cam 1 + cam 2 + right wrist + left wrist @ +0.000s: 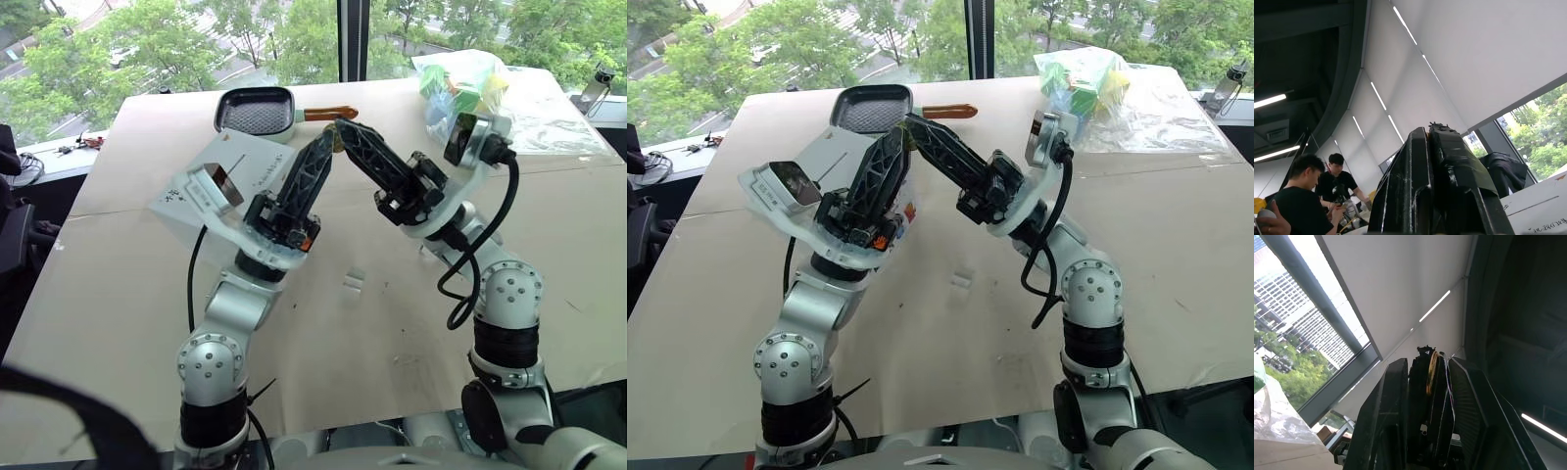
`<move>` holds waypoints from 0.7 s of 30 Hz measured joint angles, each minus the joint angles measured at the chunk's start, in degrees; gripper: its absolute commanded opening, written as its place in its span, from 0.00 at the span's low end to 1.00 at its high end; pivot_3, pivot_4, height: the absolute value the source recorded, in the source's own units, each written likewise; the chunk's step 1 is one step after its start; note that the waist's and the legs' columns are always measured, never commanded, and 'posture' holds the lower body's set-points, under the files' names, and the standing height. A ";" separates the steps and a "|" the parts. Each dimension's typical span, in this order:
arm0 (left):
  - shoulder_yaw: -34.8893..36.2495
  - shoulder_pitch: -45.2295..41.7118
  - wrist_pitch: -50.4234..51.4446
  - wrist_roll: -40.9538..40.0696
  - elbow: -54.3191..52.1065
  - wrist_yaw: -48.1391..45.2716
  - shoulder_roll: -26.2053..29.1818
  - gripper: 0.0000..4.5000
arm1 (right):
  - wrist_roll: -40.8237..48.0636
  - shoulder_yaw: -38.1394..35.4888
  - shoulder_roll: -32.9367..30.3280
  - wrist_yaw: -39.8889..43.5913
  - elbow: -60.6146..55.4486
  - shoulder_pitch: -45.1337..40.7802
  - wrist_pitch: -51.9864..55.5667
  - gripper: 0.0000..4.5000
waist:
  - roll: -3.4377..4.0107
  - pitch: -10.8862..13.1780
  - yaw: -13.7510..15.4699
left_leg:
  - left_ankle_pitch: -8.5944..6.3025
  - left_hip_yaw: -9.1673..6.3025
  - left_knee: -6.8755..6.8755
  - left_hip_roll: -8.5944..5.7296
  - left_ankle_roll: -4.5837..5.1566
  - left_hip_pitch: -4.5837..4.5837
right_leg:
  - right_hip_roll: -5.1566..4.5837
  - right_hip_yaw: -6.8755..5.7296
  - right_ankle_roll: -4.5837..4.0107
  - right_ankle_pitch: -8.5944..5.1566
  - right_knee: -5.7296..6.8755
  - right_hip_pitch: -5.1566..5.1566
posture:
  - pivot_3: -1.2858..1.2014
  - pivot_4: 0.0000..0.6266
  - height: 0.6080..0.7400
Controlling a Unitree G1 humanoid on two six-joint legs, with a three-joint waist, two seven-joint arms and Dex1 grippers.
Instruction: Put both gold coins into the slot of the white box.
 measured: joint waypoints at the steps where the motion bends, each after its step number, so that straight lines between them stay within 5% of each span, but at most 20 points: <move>1: -0.02 0.00 0.01 -0.01 0.00 -0.06 -0.02 0.29 | 0.09 0.12 0.00 0.01 0.00 0.00 0.00 0.00 | 0.00 0.00 0.00 | 0.00 0.00 0.00 0.00 0.00 0.00 | 0.00 0.00 0.00 0.00 0.00 0.00 | 0.52 0.24 0.85; 3: -0.05 0.00 0.03 -0.08 0.00 -0.25 -0.19 0.29 | 0.30 0.51 -0.05 0.04 0.00 0.00 0.01 0.00 | 0.00 0.00 0.01 | 0.00 0.00 0.00 0.00 0.00 0.00 | 0.00 0.00 0.00 0.00 0.00 0.00 | 0.52 0.24 0.85; 7: 0.16 0.16 -0.12 -0.64 -0.03 -1.27 -0.52 0.01 | 0.76 0.53 -0.52 0.08 -0.14 0.02 -0.05 0.00 | 0.00 0.00 0.04 | 0.00 0.00 0.00 0.00 0.00 0.00 | 0.00 0.00 0.00 0.00 -0.02 0.01 | 0.52 0.24 0.85; 20: 0.13 -0.04 -0.02 -0.97 -0.04 -1.81 -0.86 0.01 | 1.12 0.80 -1.04 0.22 -0.28 0.06 -0.57 0.00 | 0.00 0.00 0.06 | 0.00 0.00 0.00 0.00 0.00 -0.01 | 0.00 -0.01 0.00 0.00 -0.03 0.00 | 0.52 0.24 0.85; 21: 0.11 -0.07 0.02 -0.98 -0.04 -1.63 -0.86 0.00 | 1.08 0.80 -1.05 0.22 -0.27 0.06 -0.63 0.07 | 0.00 0.00 0.06 | 0.00 0.00 -0.01 0.00 0.00 -0.01 | 0.00 -0.01 0.00 0.00 -0.03 0.00 | 0.52 0.24 0.85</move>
